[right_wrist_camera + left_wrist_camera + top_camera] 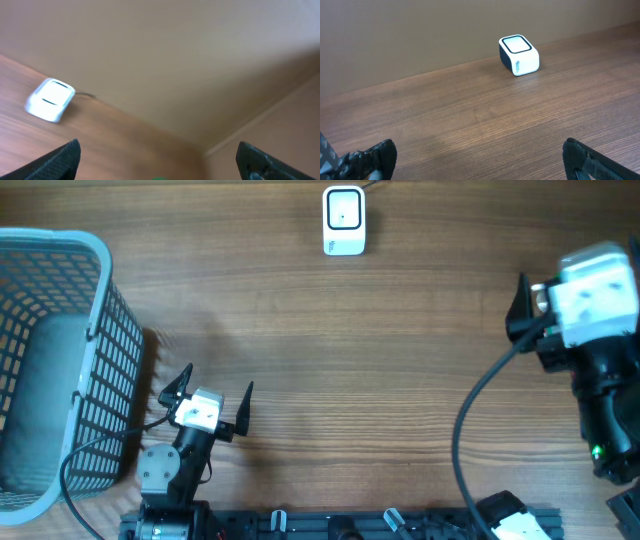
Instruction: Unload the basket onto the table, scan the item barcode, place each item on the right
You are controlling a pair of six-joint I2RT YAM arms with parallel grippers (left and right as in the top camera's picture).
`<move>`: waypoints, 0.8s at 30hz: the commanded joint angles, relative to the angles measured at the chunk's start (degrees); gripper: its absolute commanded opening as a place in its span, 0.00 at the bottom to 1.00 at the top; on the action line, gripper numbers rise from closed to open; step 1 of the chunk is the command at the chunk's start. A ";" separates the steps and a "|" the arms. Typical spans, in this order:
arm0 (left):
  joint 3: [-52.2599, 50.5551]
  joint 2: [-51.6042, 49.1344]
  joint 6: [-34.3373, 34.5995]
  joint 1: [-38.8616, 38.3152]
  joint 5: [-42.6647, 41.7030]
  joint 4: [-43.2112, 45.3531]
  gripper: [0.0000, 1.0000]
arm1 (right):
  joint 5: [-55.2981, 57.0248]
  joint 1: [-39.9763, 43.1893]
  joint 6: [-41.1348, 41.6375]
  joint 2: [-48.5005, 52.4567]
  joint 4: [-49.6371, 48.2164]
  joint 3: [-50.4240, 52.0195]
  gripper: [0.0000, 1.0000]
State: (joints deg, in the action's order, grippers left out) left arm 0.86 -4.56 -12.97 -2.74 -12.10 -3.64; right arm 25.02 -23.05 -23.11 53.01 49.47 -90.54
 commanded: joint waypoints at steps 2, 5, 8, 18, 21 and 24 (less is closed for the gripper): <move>-0.26 0.39 0.33 -0.15 -0.74 -0.07 1.00 | -1.14 0.17 32.57 1.09 10.36 -0.09 1.00; -0.28 0.39 0.33 -0.15 -0.74 -0.09 1.00 | -0.92 0.17 30.18 3.87 17.20 -0.09 1.00; -0.28 0.39 0.33 -0.15 -0.74 -0.07 1.00 | -1.20 0.17 29.31 6.60 17.16 -0.09 1.00; -0.26 0.37 0.33 -0.15 -0.74 -0.09 1.00 | -11.80 0.96 30.69 -4.15 -13.81 18.43 1.00; -0.26 0.37 0.33 -0.15 -0.74 -0.09 1.00 | -11.80 2.95 35.82 -13.90 -28.02 34.93 1.00; -0.28 0.37 0.33 -0.15 -0.74 -0.07 1.00 | -11.78 5.20 40.74 -22.82 -40.33 50.03 1.00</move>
State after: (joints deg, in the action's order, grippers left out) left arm 0.86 -4.56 -12.97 -2.74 -12.10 -3.64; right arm 14.17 -19.62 11.70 35.68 15.29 -49.43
